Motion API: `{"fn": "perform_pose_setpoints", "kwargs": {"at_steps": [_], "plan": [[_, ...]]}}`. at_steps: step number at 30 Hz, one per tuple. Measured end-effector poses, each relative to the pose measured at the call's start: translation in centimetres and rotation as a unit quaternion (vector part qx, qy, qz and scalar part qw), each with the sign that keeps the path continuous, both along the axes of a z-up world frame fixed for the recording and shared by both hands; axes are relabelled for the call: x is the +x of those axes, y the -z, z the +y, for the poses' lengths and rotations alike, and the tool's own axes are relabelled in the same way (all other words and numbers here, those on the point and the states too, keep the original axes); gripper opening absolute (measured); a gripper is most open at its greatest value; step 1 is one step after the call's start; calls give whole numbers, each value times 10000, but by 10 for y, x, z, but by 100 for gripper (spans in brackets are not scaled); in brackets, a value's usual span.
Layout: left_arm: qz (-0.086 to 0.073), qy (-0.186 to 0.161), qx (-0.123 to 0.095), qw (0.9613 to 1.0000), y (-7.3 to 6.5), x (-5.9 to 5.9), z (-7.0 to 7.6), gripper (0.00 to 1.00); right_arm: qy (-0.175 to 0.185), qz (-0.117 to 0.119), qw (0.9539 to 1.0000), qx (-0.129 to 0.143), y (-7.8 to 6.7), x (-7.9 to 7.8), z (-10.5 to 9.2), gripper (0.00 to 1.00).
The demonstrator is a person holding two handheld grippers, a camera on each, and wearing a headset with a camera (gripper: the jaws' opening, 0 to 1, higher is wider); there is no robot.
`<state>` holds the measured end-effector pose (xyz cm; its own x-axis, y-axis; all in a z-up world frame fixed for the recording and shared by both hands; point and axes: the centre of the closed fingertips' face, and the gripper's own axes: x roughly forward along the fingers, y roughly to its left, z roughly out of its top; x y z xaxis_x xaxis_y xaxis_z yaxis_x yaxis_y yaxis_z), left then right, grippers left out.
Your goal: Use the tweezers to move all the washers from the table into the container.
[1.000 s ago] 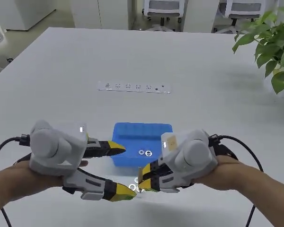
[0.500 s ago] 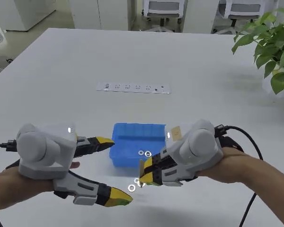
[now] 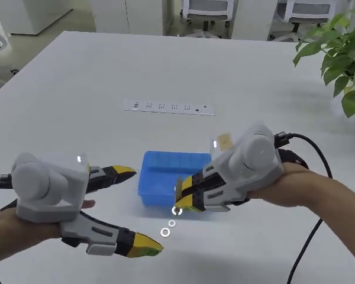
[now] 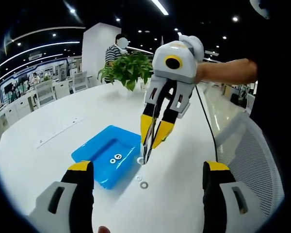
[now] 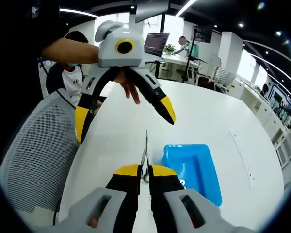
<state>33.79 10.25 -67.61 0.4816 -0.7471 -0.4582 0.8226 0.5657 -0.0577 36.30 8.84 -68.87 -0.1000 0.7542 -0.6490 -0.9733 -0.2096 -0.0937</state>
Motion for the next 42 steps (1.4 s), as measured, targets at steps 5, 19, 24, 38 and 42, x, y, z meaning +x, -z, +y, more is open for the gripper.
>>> {"fn": "perform_pose_setpoints", "kwargs": {"at_steps": [5,19,24,38,42], "plan": [[-12,-29,-8,10000,1,1,3,99,56,-82,9999,101,-7,12,5,8],[-17,-68,-31,10000,3,3,7,99,194,-248,9993,212,-4,37,13,8],[-12,-77,-38,10000,2,5,7,99,217,-260,9992,194,1,43,16,8],[-17,-62,-47,10000,3,9,7,96,338,-226,9990,174,21,58,25,8],[-21,-43,-29,10000,4,12,7,95,326,-191,9992,147,29,59,26,8]]}}
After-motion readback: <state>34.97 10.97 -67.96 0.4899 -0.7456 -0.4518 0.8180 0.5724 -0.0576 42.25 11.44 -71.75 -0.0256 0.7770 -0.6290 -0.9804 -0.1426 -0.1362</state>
